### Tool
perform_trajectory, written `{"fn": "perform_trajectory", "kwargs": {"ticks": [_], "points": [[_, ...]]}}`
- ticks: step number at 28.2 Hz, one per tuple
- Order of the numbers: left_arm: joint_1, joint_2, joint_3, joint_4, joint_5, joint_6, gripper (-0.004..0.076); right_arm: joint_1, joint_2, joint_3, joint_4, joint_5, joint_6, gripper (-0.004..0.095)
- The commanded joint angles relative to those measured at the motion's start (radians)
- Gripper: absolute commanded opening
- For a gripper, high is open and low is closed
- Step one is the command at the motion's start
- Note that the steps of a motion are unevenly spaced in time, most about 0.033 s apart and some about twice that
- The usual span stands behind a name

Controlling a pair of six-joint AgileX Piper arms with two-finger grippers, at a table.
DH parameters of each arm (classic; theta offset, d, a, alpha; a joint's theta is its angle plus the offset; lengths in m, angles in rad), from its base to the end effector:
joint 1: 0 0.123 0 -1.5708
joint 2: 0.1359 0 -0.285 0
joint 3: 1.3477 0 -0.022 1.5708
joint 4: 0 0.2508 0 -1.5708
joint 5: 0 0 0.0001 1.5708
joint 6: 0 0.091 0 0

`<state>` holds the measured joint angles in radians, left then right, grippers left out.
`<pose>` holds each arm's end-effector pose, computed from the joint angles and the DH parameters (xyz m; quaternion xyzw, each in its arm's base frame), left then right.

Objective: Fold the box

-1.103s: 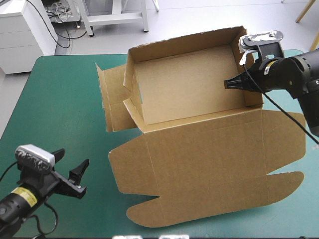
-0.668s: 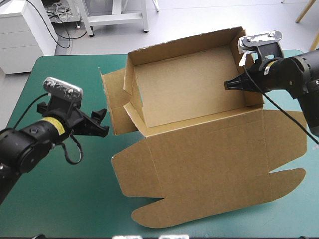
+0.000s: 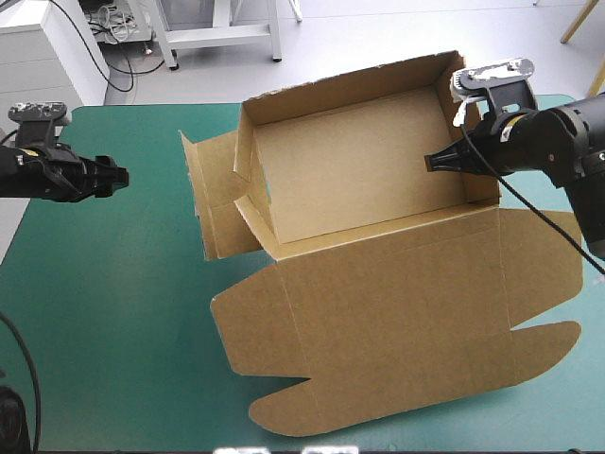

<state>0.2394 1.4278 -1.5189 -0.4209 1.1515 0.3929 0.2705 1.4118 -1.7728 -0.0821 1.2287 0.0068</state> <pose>0.2905 0.0359 0.4060 0.0466 0.9338 -0.1076 0.3381 0.2663 0.0665 0.4726 -0.1191 0.9144 0.0126 0.3866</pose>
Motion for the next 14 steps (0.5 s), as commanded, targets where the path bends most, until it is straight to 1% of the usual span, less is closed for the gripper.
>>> {"fn": "perform_trajectory", "kwargs": {"ticks": [1, 3, 9, 12, 14], "points": [[0.058, 0.064, 0.047, -0.32, -0.02, 0.181, 0.0494, -0.001, -0.04, -0.032, 0.002, -0.06, 0.002, -0.0021], [0.058, 0.099, 0.098, -0.407, -0.027, 0.259, 0.0494, -0.001, -0.04, -0.032, 0.002, -0.06, 0.002, -0.0022], [0.052, 0.161, 0.306, -0.803, -0.091, 0.512, 0.0493, -0.001, -0.04, -0.032, 0.008, -0.06, 0.002, -0.0021], [0.021, 0.169, 0.381, -0.893, -0.139, 0.608, 0.0493, -0.001, -0.038, -0.032, 0.008, -0.08, 0.002, -0.0021], [-0.003, 0.168, 0.413, -0.911, -0.171, 0.641, 0.0493, -0.001, -0.036, -0.032, 0.008, -0.087, 0.002, -0.0022]]}}
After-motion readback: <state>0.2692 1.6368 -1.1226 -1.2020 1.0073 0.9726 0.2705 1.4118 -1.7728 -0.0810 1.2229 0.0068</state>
